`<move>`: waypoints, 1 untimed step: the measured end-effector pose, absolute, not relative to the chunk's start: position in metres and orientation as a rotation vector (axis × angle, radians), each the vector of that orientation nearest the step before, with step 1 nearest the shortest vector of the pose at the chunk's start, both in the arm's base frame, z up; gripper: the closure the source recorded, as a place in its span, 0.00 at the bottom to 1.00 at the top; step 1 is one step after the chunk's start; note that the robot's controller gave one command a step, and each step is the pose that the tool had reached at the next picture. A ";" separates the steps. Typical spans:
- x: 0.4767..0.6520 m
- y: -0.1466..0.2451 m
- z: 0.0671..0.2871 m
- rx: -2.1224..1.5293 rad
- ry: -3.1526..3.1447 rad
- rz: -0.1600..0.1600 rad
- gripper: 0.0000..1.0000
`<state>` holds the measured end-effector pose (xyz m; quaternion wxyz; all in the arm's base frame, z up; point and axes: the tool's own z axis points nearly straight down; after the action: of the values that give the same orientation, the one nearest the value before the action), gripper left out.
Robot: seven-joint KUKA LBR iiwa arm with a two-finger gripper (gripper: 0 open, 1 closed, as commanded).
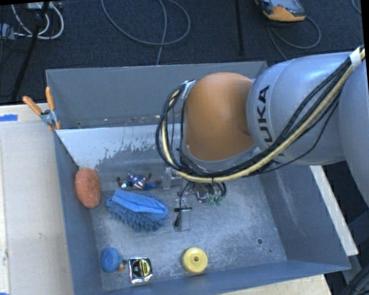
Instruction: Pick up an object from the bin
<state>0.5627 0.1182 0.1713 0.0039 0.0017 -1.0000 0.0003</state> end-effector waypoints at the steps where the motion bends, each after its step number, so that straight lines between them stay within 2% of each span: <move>1: 0.577 0.110 0.194 0.079 -3.138 0.000 0.00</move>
Offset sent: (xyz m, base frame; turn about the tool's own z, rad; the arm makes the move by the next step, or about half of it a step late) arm 0.0289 0.0384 -0.0567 -0.0906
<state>0.5770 0.1099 0.1940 0.0014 0.0253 -0.9997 -0.0001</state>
